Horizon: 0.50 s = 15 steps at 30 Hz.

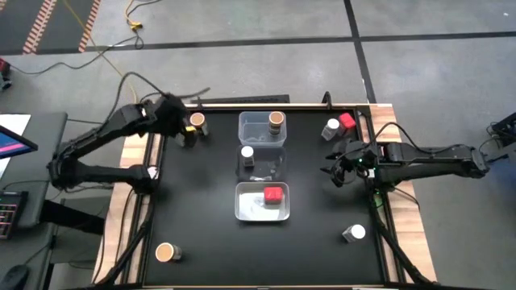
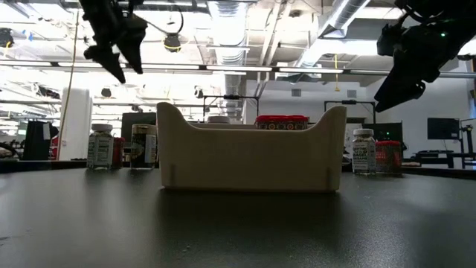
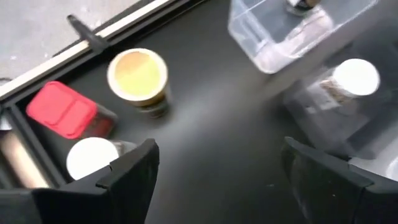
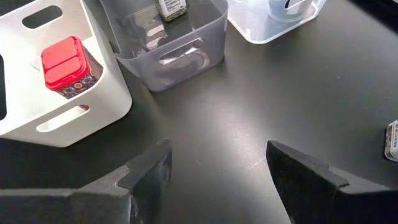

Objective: Sort spices by type
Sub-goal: Put the top left white seasoning bottle into the black transparent bin aligned with the other white seasoning bottle

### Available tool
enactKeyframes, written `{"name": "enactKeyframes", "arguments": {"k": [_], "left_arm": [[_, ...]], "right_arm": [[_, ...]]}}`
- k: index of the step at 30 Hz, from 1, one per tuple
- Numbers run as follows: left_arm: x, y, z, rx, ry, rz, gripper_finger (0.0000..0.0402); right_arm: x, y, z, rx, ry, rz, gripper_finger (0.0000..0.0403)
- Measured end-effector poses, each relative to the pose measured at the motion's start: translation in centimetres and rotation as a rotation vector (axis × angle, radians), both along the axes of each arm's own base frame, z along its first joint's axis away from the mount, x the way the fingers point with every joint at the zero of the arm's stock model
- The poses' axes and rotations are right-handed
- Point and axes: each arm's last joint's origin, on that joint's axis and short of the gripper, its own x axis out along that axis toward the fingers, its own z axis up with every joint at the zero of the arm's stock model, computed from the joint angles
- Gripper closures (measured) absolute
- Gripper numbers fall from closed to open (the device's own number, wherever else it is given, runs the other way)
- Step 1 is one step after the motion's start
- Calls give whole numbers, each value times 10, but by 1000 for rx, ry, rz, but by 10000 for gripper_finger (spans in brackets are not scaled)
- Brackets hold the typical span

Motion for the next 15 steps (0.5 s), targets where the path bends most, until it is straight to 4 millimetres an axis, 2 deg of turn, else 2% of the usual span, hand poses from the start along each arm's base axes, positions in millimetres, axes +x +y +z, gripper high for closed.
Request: {"name": "enactKeyframes", "arguments": {"k": [3,7,11,15], "left_arm": [[-10,21,-6,-21,72,-11,89],[-13,46,-24,-68,235,-126,96],[-4,62,-36,-133,392,-295,99],[10,75,-35,-156,511,-417,100]], "right_arm": [[0,0,0,1,-1,-1,117],[0,0,0,3,-2,-3,117],[0,0,0,30,-11,-28,117],[0,0,0,53,-18,-49,117]]}}
